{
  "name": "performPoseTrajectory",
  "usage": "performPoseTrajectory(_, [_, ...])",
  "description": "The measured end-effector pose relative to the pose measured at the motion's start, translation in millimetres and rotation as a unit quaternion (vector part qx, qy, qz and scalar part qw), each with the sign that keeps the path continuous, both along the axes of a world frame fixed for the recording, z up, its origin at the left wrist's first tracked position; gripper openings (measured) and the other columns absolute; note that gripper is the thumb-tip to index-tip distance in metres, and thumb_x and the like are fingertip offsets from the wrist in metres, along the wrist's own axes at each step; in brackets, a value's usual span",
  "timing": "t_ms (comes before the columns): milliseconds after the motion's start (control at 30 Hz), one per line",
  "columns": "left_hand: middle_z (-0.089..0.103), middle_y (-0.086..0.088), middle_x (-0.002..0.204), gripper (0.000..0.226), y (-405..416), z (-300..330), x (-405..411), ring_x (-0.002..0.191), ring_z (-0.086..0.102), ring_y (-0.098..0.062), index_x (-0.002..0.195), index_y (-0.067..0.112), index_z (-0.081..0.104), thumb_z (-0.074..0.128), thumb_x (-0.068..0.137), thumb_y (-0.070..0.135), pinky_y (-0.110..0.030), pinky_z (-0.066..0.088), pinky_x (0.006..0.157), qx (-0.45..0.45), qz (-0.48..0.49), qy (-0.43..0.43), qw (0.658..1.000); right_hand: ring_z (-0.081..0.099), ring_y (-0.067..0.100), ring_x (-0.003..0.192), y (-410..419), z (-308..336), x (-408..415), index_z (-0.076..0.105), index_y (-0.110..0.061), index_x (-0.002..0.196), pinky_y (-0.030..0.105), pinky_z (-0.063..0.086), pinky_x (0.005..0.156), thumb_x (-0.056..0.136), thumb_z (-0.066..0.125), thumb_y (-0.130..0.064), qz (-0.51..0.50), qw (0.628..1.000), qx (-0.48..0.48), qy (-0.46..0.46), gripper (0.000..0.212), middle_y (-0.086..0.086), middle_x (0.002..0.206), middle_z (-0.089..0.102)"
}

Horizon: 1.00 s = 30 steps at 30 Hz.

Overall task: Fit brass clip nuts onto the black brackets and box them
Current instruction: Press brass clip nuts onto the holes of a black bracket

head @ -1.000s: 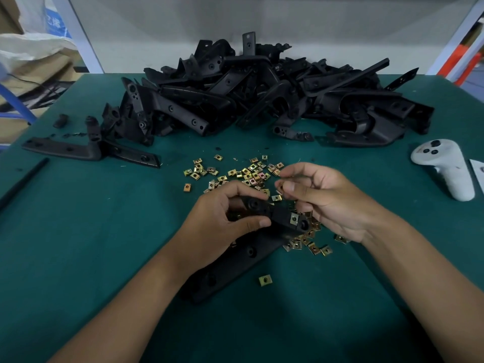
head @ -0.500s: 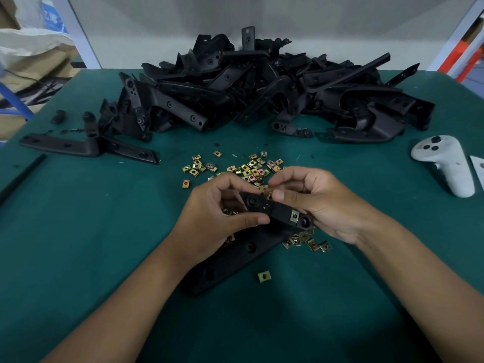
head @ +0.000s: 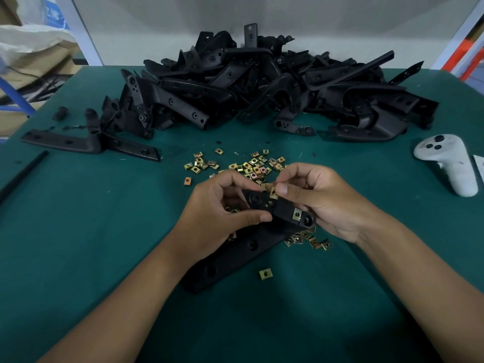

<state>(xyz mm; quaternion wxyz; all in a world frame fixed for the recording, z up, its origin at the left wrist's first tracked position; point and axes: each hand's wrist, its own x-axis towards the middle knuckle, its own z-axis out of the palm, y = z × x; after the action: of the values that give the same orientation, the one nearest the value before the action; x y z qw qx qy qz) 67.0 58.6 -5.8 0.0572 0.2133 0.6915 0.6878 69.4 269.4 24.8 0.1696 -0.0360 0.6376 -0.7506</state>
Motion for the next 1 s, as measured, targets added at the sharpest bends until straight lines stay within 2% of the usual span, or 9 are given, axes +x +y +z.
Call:
performPoseTrajectory(200, [0.075, 0.002, 0.087, 0.037, 0.7, 0.8, 0.6, 0.081, 0.073, -0.015, 0.092, 0.035, 0.07, 0.093, 0.064, 0.04, -0.022, 0.057, 0.076, 0.001, 0.006, 0.005, 1.0, 0.067, 0.006, 0.066, -2.0, 1.0, 0.3, 0.077, -0.024, 0.079, 0.016, 0.053, 0.056, 0.07, 0.079, -0.022, 0.007, 1.0, 0.012, 0.002, 0.01, -0.003, 0.079, 0.073])
performPoseTrajectory(333, [0.076, 0.004, 0.087, 0.033, 1.5, 3.0, 1.2, 0.082, 0.073, -0.013, 0.091, 0.036, 0.071, 0.092, 0.066, 0.03, -0.021, 0.057, 0.076, 0.006, 0.005, 0.008, 1.0, 0.069, 0.009, 0.072, -3.2, 0.9, 1.1, 0.078, -0.025, 0.081, 0.02, 0.056, 0.061, 0.07, 0.08, -0.028, 0.012, 0.999, 0.03, 0.002, 0.012, -0.002, 0.083, 0.073])
performPoseTrajectory(633, [0.076, 0.004, 0.088, 0.034, 0.9, 3.1, 1.4, 0.082, 0.073, -0.012, 0.091, 0.036, 0.07, 0.093, 0.067, 0.03, -0.02, 0.056, 0.076, -0.001, 0.013, 0.006, 1.0, 0.069, 0.007, 0.064, -5.2, 3.4, 2.9, 0.077, -0.024, 0.072, 0.018, 0.054, 0.055, 0.067, 0.08, -0.031, -0.007, 0.999, 0.05, 0.004, 0.009, -0.003, 0.074, 0.073])
performPoseTrajectory(767, [0.076, 0.002, 0.091, 0.033, 1.6, 2.9, 1.2, 0.084, 0.074, -0.017, 0.092, 0.036, 0.07, 0.092, 0.069, 0.03, -0.022, 0.057, 0.078, -0.007, 0.023, 0.007, 1.0, 0.067, 0.008, 0.061, -6.9, 3.8, 3.0, 0.075, -0.022, 0.069, 0.019, 0.053, 0.053, 0.068, 0.08, -0.03, -0.037, 0.998, 0.058, 0.0, 0.01, -0.003, 0.071, 0.071])
performPoseTrajectory(900, [0.076, 0.002, 0.088, 0.033, 1.2, 2.6, 1.5, 0.083, 0.074, -0.016, 0.093, 0.029, 0.069, 0.091, 0.069, 0.022, -0.022, 0.057, 0.077, -0.008, 0.023, 0.007, 1.0, 0.067, 0.008, 0.062, -9.4, 2.0, 4.7, 0.074, -0.023, 0.067, 0.019, 0.053, 0.054, 0.069, 0.08, -0.033, -0.04, 0.996, 0.079, 0.008, 0.012, -0.002, 0.071, 0.072])
performPoseTrajectory(1000, [0.076, 0.001, 0.089, 0.033, 1.8, 2.5, 1.6, 0.083, 0.074, -0.016, 0.095, 0.023, 0.067, 0.089, 0.069, 0.024, -0.021, 0.057, 0.077, -0.012, 0.03, 0.012, 0.999, 0.066, 0.01, 0.063, -8.9, 1.8, 5.0, 0.072, -0.024, 0.067, 0.019, 0.052, 0.054, 0.07, 0.08, -0.036, -0.035, 0.995, 0.091, 0.017, 0.015, -0.001, 0.072, 0.07])
